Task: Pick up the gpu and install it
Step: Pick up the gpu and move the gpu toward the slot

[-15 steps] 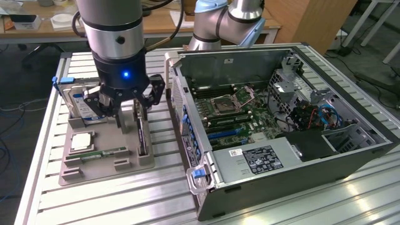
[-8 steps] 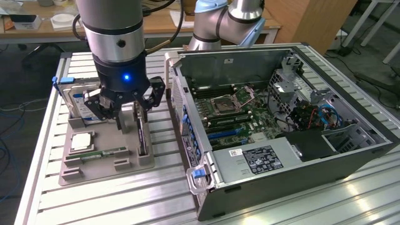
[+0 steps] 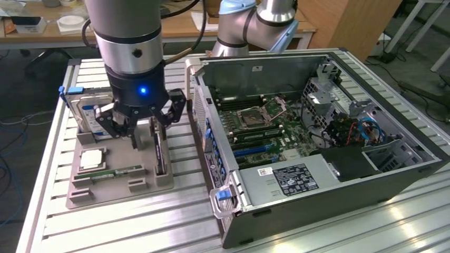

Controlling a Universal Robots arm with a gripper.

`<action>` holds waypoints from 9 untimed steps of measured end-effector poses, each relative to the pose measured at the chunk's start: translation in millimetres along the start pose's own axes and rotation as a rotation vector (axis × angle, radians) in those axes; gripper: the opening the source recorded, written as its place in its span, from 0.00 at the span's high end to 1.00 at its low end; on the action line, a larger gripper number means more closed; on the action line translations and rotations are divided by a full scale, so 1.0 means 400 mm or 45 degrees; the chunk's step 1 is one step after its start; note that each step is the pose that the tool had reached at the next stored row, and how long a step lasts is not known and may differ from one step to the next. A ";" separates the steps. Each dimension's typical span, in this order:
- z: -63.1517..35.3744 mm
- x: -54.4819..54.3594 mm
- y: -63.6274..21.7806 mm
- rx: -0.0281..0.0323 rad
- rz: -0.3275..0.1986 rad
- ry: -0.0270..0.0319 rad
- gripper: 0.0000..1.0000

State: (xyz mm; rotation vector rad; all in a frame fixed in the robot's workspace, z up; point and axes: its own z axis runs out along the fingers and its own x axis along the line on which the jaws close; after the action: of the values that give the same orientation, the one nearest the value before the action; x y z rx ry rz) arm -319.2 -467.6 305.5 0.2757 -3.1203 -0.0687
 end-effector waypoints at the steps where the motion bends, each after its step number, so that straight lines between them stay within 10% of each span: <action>1: 0.001 0.000 -0.001 0.0001 -0.001 0.0001 0.41; 9: 0.010 0.001 -0.008 0.0000 -0.012 0.0005 0.41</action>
State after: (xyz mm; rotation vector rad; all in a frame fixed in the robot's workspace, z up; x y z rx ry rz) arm -319.2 -470.7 301.2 0.2904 -3.1188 -0.0686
